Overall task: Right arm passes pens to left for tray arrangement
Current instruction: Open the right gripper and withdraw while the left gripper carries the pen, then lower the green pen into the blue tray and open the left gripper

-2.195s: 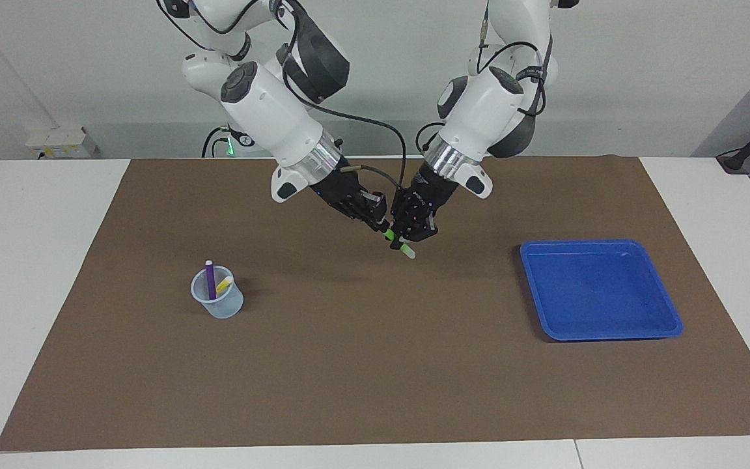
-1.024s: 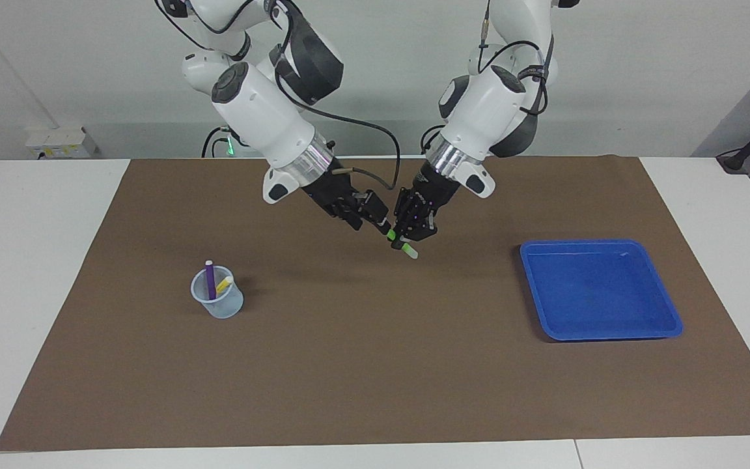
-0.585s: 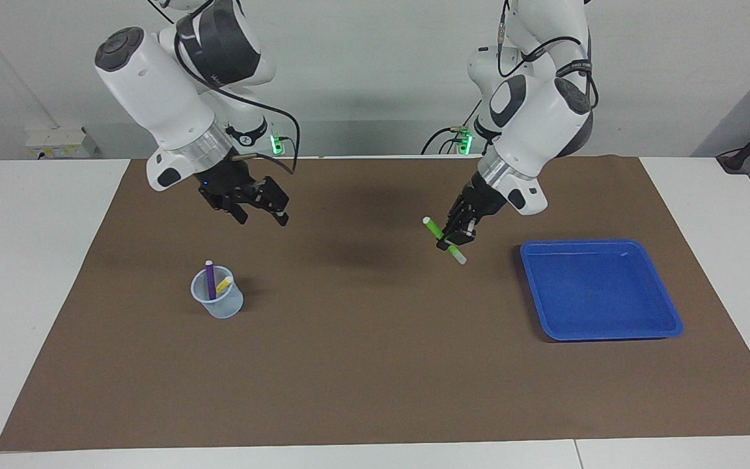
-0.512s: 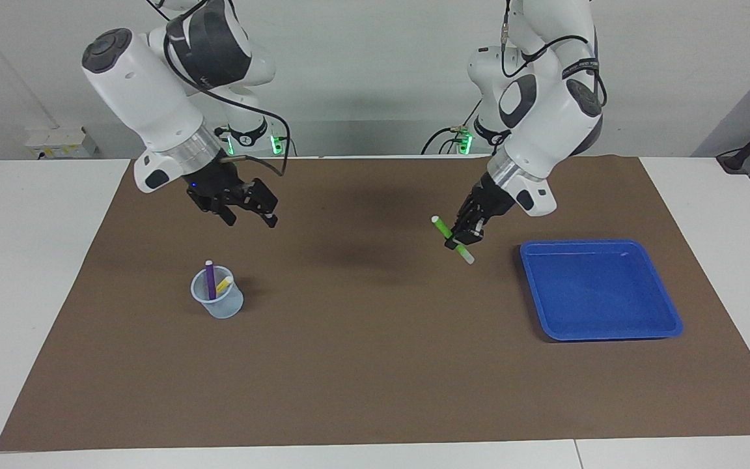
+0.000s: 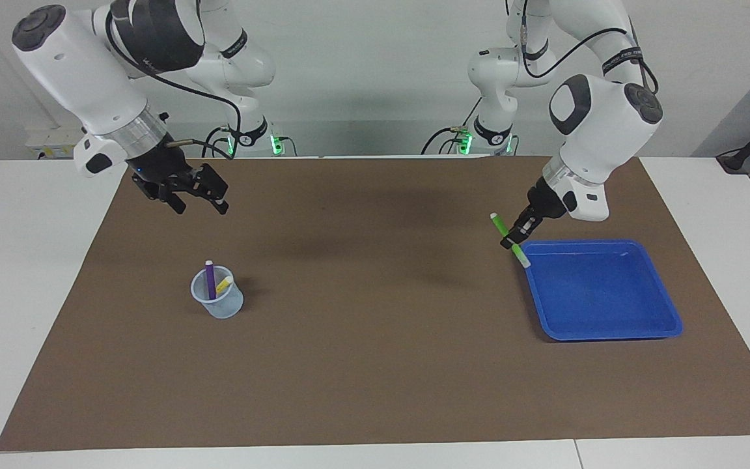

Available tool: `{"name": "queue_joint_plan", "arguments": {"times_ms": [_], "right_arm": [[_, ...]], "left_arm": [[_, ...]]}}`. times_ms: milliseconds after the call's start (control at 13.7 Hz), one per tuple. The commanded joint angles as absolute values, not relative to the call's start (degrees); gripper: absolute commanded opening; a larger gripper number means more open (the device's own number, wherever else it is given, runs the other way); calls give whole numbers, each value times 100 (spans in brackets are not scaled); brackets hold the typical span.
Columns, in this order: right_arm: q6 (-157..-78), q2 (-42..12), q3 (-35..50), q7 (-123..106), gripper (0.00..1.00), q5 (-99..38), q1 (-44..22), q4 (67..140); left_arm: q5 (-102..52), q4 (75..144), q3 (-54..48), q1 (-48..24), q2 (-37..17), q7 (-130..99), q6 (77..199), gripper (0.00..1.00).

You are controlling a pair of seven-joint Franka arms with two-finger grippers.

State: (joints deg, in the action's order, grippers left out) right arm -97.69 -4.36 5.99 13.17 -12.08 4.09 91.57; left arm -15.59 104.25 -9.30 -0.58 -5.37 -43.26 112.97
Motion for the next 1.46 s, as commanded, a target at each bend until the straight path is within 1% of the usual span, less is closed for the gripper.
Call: {"name": "queue_joint_plan", "arguments": {"times_ms": [0, 146, 366, 585, 659, 805, 1024, 1244, 1390], "right_arm": [[-9686, -325, 642, 1178, 100, -1090, 475, 9299], [-9712, -282, 642, 1117, 100, -1090, 492, 9360], [-9694, -281, 633, 643, 100, -1064, 510, 9352], [-9651, -281, 624, 607, 100, -941, 553, 9352], [-9616, -273, 633, 598, 100, -906, 641, 9352], [-9615, -272, 633, 379, 100, -801, 598, 9352], [-9607, -255, 642, 150, 100, -642, 571, 9343], [-9247, -158, 633, 9, 100, -624, 659, 9360], [-9264, -158, 642, -26, 100, -624, 686, 9352]], "left_arm": [[-1283, 10494, -967, 359, -404, -3028, 11065, 0], [-1100, 10503, -967, 605, -404, -2262, 11074, 0], [-310, 10494, -967, 781, -413, -1137, 11110, 0], [-237, 10512, -949, 984, -404, -160, 11144, 0], [-98, 10520, -941, 1115, -422, 77, 11179, 0], [333, 10529, -923, 1291, -439, 735, 11337, 0], [360, 10739, -923, 1686, -676, 949, 12292, 0], [360, 10758, -923, 1819, -896, 1178, 12515, 0], [761, 10758, -923, 1889, -1150, 1186, 12743, 0]]}}
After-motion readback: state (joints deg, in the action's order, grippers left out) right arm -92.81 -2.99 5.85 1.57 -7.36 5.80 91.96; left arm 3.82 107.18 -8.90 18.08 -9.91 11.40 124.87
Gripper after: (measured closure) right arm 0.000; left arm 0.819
